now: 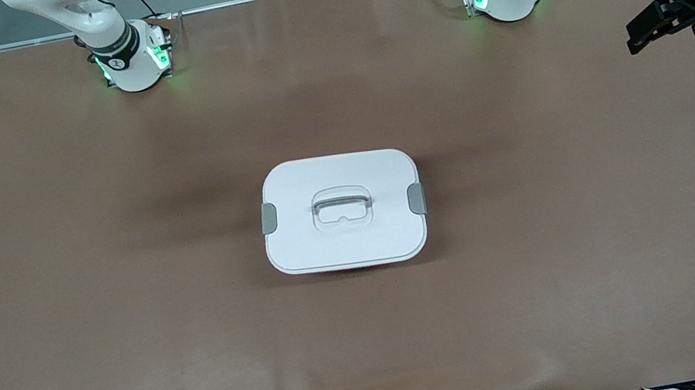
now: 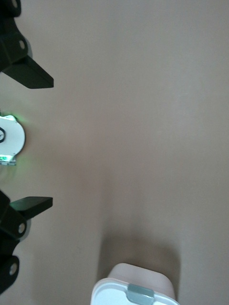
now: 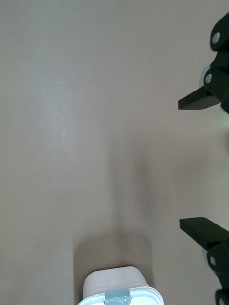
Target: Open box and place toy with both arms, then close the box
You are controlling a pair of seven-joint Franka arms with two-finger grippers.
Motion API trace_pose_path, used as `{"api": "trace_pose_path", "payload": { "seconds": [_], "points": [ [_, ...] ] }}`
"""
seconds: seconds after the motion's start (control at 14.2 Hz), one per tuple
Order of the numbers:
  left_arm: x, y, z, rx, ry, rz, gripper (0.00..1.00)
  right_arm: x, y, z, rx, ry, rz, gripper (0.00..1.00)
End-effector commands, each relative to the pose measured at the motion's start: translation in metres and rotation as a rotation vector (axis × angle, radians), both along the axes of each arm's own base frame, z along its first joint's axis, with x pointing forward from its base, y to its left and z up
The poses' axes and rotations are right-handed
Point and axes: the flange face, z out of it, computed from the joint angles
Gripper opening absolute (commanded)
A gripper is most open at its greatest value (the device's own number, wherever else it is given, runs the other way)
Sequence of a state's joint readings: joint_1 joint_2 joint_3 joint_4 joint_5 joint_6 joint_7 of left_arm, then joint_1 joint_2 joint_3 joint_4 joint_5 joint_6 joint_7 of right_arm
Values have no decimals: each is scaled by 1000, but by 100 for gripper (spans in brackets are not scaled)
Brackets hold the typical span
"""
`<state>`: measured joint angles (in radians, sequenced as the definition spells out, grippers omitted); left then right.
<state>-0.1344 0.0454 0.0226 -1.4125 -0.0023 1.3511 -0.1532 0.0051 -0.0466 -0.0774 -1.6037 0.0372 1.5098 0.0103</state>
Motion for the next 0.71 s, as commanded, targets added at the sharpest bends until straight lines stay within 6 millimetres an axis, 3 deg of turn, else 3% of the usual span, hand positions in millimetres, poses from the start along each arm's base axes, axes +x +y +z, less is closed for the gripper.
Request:
{"api": "trace_pose_path", "payload": {
  "seconds": [0.0, 0.28, 0.64],
  "points": [
    [3, -2, 2, -27, -43, -8, 100, 1, -4, 5, -4, -4, -18, 100],
    [6, -4, -1, -26, -38, -5, 100, 1, -3, 5, -4, -5, -17, 100],
    [10, 8, -5, -19, -32, 16, 100, 1, -4, 5, -4, -4, -18, 100]
  ]
}}
